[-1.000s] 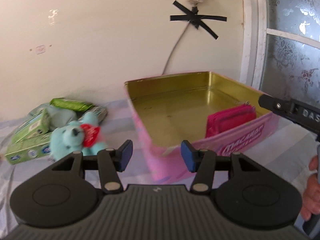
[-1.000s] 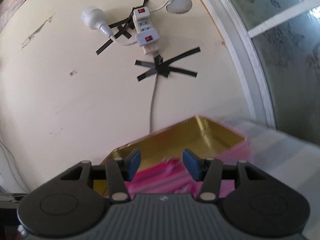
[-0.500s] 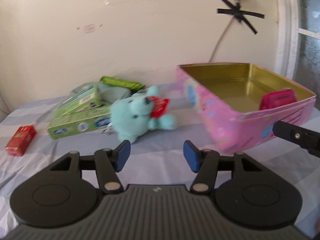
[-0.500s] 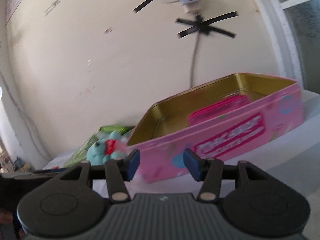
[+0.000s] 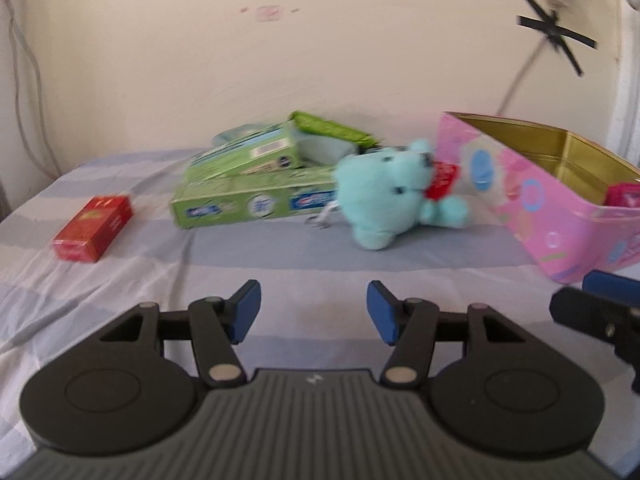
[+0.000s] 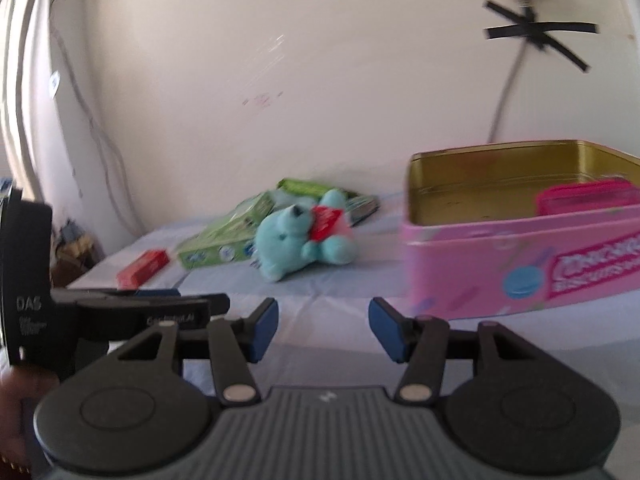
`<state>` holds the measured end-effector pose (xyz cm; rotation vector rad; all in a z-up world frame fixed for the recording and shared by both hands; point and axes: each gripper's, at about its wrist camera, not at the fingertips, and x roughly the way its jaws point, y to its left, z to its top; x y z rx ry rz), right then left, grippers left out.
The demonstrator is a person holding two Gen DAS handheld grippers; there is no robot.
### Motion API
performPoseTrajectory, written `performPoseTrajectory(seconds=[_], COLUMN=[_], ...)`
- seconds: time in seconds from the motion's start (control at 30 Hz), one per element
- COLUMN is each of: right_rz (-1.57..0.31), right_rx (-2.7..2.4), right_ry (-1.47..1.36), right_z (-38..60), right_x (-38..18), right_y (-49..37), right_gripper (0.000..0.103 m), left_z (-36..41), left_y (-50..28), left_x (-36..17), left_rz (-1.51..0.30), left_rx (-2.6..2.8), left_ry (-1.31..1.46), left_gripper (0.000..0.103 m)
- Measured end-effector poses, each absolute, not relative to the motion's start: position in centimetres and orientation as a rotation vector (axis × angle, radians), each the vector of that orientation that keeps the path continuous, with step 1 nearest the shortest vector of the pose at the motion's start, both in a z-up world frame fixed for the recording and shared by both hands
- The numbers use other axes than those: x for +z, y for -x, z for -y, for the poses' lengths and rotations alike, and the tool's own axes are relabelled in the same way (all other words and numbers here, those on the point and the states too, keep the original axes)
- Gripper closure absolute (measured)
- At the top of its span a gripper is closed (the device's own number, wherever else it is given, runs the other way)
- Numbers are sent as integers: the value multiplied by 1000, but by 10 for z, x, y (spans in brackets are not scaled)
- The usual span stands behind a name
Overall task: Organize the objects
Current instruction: 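Withdraw both grippers from the tin toward the teal teddy bear, then grasp the teal teddy bear with both grippers and lift it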
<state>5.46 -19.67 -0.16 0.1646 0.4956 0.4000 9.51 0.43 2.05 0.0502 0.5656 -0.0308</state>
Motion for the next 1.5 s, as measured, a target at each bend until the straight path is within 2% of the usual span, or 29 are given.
performPoseTrajectory(seconds=[0.27, 0.5, 0.6, 0.67, 0.73, 0.77, 0.83, 0.87, 1.03, 1.23, 1.4, 1.5], right_rz=[-552, -458, -464, -493, -502, -501, -485, -493, -538, -573, -556, -566], right_rx=[465, 409, 385, 369, 340, 325, 333, 355, 410, 422, 529, 635], right_ry=[-66, -10, -15, -1, 67, 98, 148, 160, 183, 90, 42, 65], right_z=[154, 136, 132, 129, 121, 118, 110, 107, 97, 104, 103, 100], right_x=[5, 26, 27, 21, 13, 10, 6, 6, 5, 13, 23, 29], right_y=[-84, -132, -156, -174, -183, -185, -183, -183, -185, -176, -135, -105], right_gripper=[46, 44, 28, 11, 1, 0, 1, 6, 13, 34, 35, 32], left_z=[-55, -68, -64, -64, -66, -67, -68, -70, -74, -81, -95, -105], left_y=[-103, -104, -100, -99, -99, -99, -99, -99, -96, -95, -92, -94], left_x=[14, 14, 16, 16, 17, 17, 17, 17, 17, 19, 19, 18], left_rz=[-551, -565, -539, -528, -524, -523, -520, -516, -495, -477, -458, -471], left_rx=[113, 82, 76, 73, 70, 70, 71, 71, 69, 65, 67, 75], left_ry=[-3, 98, 81, 81, 93, 101, 115, 124, 154, 193, 274, 343], left_gripper=[42, 42, 42, 42, 42, 42, 42, 42, 42, 42, 42, 42])
